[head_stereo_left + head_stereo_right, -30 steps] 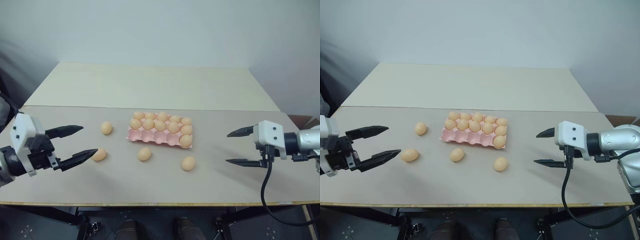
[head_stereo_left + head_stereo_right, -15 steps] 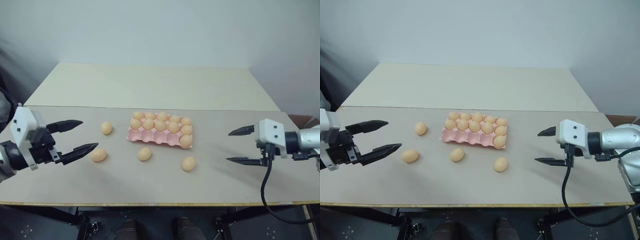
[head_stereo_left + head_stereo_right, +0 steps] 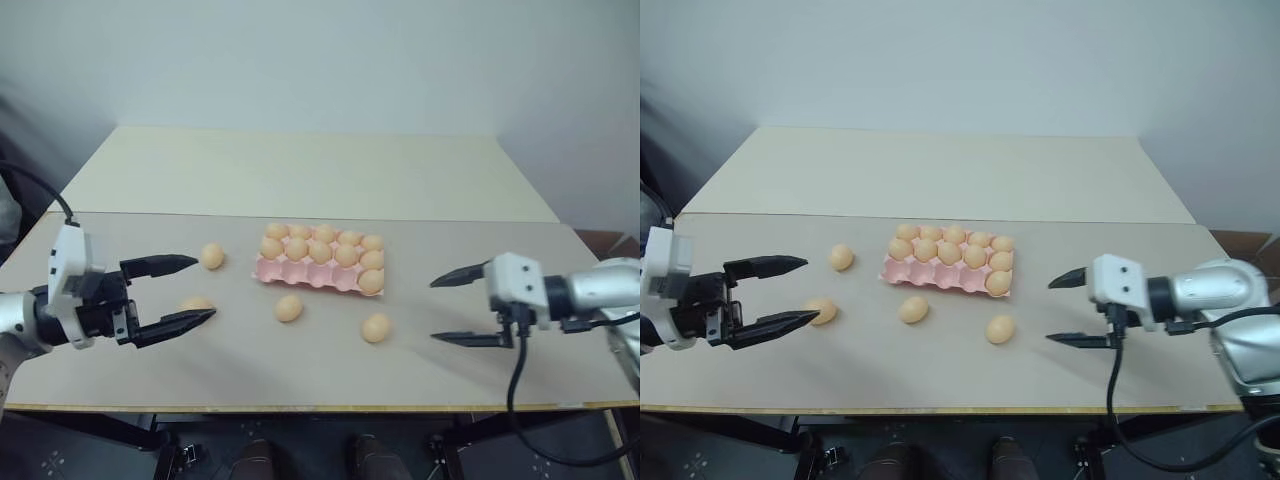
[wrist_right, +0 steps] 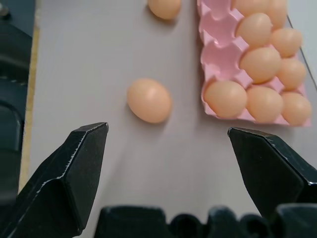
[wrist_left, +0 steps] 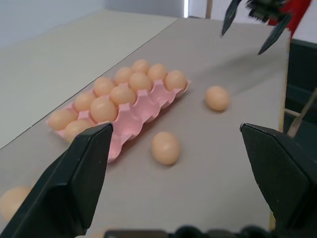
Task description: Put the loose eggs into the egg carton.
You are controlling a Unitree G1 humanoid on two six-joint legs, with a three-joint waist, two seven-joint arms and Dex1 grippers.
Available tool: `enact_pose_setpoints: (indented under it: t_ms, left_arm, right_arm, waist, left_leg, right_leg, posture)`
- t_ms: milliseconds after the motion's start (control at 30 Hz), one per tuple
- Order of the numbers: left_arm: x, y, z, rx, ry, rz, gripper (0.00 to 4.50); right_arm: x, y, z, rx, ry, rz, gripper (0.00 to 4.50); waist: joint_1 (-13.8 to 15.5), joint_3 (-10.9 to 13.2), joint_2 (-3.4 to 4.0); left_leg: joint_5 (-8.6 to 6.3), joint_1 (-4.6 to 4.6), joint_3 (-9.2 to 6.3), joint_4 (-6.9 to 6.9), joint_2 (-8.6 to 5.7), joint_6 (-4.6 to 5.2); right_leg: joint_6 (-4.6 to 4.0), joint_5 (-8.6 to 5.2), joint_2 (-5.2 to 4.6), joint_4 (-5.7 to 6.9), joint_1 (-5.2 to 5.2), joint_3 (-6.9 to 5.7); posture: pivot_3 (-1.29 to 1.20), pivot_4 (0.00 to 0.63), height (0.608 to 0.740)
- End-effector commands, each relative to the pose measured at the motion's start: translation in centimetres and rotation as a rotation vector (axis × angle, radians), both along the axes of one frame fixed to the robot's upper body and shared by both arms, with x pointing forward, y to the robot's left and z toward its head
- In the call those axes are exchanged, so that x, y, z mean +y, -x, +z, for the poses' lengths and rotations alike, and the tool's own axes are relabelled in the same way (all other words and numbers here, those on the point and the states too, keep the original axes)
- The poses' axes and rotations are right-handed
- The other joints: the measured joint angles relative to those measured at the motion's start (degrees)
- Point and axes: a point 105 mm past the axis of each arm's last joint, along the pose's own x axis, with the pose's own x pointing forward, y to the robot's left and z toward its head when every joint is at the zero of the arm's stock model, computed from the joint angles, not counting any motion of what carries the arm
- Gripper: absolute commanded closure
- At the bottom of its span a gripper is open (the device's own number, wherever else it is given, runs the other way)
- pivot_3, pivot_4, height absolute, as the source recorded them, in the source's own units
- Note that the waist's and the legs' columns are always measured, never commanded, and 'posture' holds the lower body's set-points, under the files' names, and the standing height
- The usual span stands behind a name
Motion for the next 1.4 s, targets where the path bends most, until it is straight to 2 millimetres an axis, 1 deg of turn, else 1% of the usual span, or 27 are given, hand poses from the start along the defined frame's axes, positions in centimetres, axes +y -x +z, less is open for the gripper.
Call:
enact_pose_setpoints:
  t_ms: [33,200,333,733,833,867,967,1000,1033,1133,1267,1333,1400]
  left_arm:
    - [-0.5,0.7,0.0,0.013,-0.021,-0.082,0.02]
    - [-0.5,0.4,-0.2,0.007,-0.044,-0.084,0.02]
    - [-0.7,0.2,-0.2,-0.004,-0.042,-0.082,0.02]
    - [-1.0,0.1,-0.5,-0.013,-0.054,-0.063,0.02]
    - [-1.0,0.1,-0.6,-0.018,-0.056,-0.053,0.00]
    - [-1.0,0.1,-0.6,-0.019,-0.058,-0.051,0.00]
    - [-0.8,0.1,-0.7,-0.020,-0.061,-0.037,0.00]
    - [-0.8,0.1,-0.8,-0.017,-0.062,-0.035,0.00]
    - [-0.8,0.1,-0.8,-0.015,-0.061,-0.036,0.00]
    - [-0.9,0.2,-0.9,-0.014,-0.062,-0.035,0.00]
    - [-0.8,0.0,-0.8,-0.021,-0.060,-0.030,0.00]
    - [-0.6,-0.2,-0.9,-0.022,-0.062,-0.024,0.00]
    - [-0.5,-0.3,-0.9,-0.022,-0.064,-0.016,0.00]
  right_arm:
    - [1.6,-0.5,-0.1,-0.034,0.003,0.041,0.00]
    - [3.2,-1.5,-1.9,-0.040,0.020,0.062,0.00]
    - [3.8,-2.7,-2.8,-0.058,0.037,0.045,0.00]
    - [5.2,-2.9,-5.2,0.021,0.068,0.131,0.00]
    - [5.5,-3.2,-5.5,0.036,0.062,0.121,0.50]
    - [5.4,-3.3,-5.5,0.038,0.064,0.122,0.80]
    - [5.5,-3.4,-5.6,0.028,0.060,0.114,1.90]
    - [5.5,-3.5,-5.6,0.026,0.062,0.113,2.13]
    - [5.4,-3.5,-5.6,0.024,0.065,0.112,2.22]
    - [5.3,-3.4,-5.3,0.008,0.064,0.115,2.22]
    - [5.2,-3.1,-3.9,-0.034,0.049,0.128,2.22]
    - [5.9,-3.2,-1.7,-0.090,-0.012,0.137,2.22]
    - [6.5,-3.7,-0.1,-0.143,-0.055,0.125,2.22]
  waist:
    - [-0.06,0.00,0.00]
    - [0.13,0.00,0.00]
    - [0.20,0.00,0.00]
    - [0.07,0.00,0.00]
    - [0.05,0.00,0.00]
    - [0.08,0.00,0.00]
    - [0.09,0.00,0.00]
    - [0.10,0.00,0.00]
    - [0.10,0.00,0.00]
    - [0.10,0.00,0.00]
    - [0.14,0.00,0.01]
    - [0.15,0.00,0.01]
    - [-0.06,0.00,0.01]
  left_leg:
    - [0.00,-0.01,0.02,0.00,0.00,0.00]
    - [0.01,-0.07,0.01,-0.01,-0.01,0.02]
    - [0.01,-0.07,0.01,0.00,-0.02,0.03]
    - [0.02,-0.05,0.01,0.01,0.00,0.04]
    - [0.02,-0.03,0.01,0.01,0.01,0.04]
    - [0.02,-0.04,0.01,0.01,0.01,0.04]
    - [0.02,-0.04,0.01,0.01,0.00,0.04]
    - [0.02,-0.05,0.01,0.01,0.00,0.04]
    - [0.02,-0.05,0.01,0.01,0.00,0.04]
    - [0.02,-0.04,0.01,0.01,0.01,0.04]
    - [0.02,-0.03,0.01,0.01,0.01,0.04]
    - [0.02,-0.04,0.01,0.01,0.01,0.03]
    - [0.02,-0.04,0.01,0.00,0.01,0.03]
  right_leg:
    - [0.00,0.00,0.02,0.00,-0.02,0.02]
    - [0.00,0.00,0.02,-0.01,-0.04,0.02]
    - [0.00,0.01,0.02,-0.01,-0.03,0.00]
    - [0.00,0.02,0.05,0.01,-0.01,0.01]
    - [-0.01,0.02,0.06,0.03,-0.02,0.02]
    - [-0.01,0.02,0.06,0.04,-0.02,0.02]
    - [-0.01,0.02,0.06,0.02,-0.01,0.02]
    - [-0.01,0.02,0.06,0.02,-0.02,0.02]
    - [-0.01,0.02,0.06,0.02,-0.01,0.01]
    - [-0.01,0.02,0.06,0.03,-0.01,0.01]
    - [-0.01,0.02,0.06,0.04,-0.02,0.01]
    - [-0.01,0.02,0.06,0.03,-0.02,0.01]
    - [-0.01,0.02,0.06,0.04,-0.03,0.01]
  posture:
    - [0.00,0.150,0.740]
    - [0.00,0.150,0.740]
    - [0.00,0.150,0.740]
    - [0.00,0.150,0.740]
    - [0.00,0.150,0.740]
    - [0.00,0.150,0.740]
    - [0.00,0.150,0.740]
    - [0.00,0.150,0.740]
    - [0.00,0.150,0.740]
    - [0.00,0.150,0.740]
    - [0.00,0.150,0.740]
    - [0.00,0.150,0.740]
    - [0.00,0.150,0.740]
